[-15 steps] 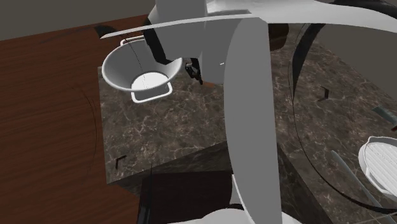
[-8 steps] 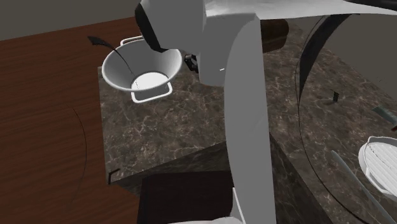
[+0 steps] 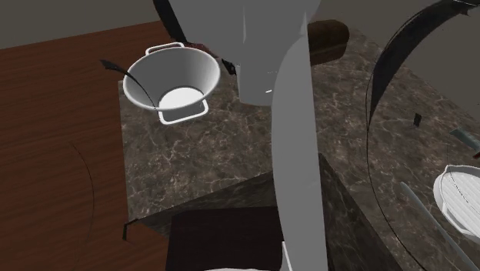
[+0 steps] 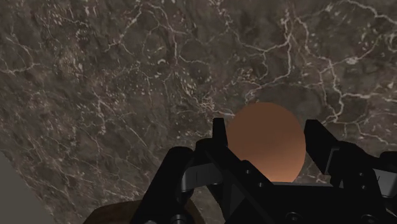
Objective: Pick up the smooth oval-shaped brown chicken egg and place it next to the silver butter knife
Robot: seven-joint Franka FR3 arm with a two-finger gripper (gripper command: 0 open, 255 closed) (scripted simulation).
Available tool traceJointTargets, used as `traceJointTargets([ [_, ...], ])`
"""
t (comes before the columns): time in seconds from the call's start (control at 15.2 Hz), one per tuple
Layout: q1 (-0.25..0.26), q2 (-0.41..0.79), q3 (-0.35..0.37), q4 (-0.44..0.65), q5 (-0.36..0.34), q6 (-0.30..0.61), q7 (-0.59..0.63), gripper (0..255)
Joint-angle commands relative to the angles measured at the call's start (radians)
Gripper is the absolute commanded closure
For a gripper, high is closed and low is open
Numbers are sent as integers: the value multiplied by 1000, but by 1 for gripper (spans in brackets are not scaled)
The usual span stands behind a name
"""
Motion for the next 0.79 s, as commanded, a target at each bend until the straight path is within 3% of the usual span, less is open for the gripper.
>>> traceJointTargets([
  [0.0,-8,-35,-9,-34,4,4,-18,255],
  [0.73,-83,-373,-139,-388,-6,77,-209,255],
])
